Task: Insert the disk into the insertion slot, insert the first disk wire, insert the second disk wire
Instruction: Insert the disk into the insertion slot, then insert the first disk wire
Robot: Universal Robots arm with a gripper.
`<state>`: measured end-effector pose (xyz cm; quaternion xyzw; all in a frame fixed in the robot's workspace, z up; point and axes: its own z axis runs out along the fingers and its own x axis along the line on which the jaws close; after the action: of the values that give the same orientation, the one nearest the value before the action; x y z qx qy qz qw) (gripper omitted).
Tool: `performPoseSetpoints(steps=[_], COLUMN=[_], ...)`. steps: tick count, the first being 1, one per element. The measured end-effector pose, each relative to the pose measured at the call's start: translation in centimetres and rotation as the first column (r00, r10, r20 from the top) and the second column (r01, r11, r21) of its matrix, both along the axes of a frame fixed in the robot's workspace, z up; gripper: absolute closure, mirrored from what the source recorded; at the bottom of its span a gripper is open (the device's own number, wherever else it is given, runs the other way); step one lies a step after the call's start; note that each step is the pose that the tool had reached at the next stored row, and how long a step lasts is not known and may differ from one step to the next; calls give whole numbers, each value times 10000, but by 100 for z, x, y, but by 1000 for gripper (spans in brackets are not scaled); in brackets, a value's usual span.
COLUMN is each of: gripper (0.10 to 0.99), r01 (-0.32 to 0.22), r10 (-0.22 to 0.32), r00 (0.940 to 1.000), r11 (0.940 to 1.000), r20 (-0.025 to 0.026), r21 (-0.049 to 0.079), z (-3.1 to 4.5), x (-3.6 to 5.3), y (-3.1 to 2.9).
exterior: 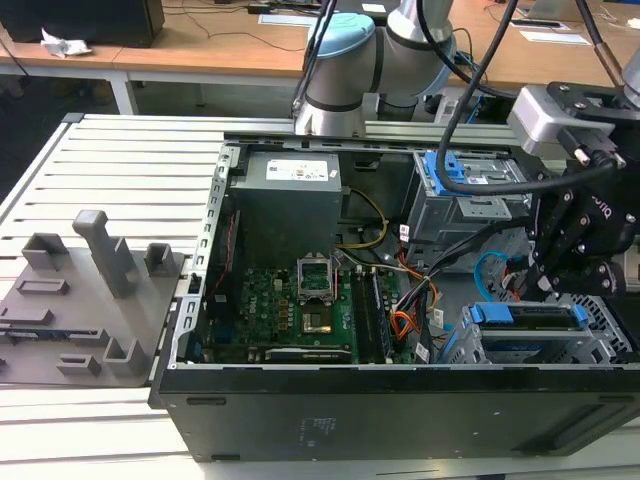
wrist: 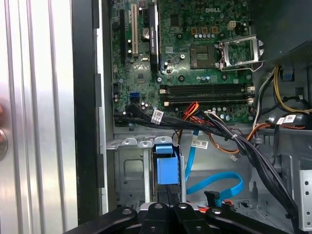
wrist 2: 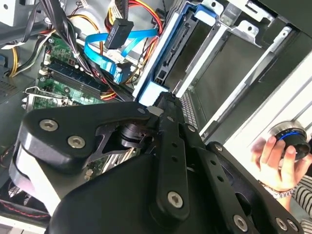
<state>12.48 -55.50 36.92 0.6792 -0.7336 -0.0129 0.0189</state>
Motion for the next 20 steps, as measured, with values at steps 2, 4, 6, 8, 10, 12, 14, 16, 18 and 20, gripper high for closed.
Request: performPoseSetpoints(steps=[2, 4, 6, 8, 10, 12, 14, 16, 18, 20], gripper=[980, 980, 980, 980, 980, 980, 980, 980, 980, 980], r01=[3, 2, 3, 4, 3, 3, 3, 3, 3, 0], r10=[-3, -2, -3, -4, -3, -3, -3, -3, -3, 0], r00=[10000, 10000, 10000, 10000, 10000, 10000, 10000, 10000, 10000, 10000], r11=[10000, 10000, 10000, 10000, 10000, 10000, 10000, 10000, 10000, 10000], r20=[-4, -6, -7, -7, -7, -8, -7, -7, -7, -7], r21=[-5, -1, -3, -2, -3, -3, -3, -2, -3, -3], z=[-23, -38, -44, -45, -45, -45, -45, -45, -45, -45], x=[46, 88, 112, 112, 113, 113, 114, 114, 114, 121], y=[-1, 0, 0, 0, 0, 0, 0, 0, 0, 0])
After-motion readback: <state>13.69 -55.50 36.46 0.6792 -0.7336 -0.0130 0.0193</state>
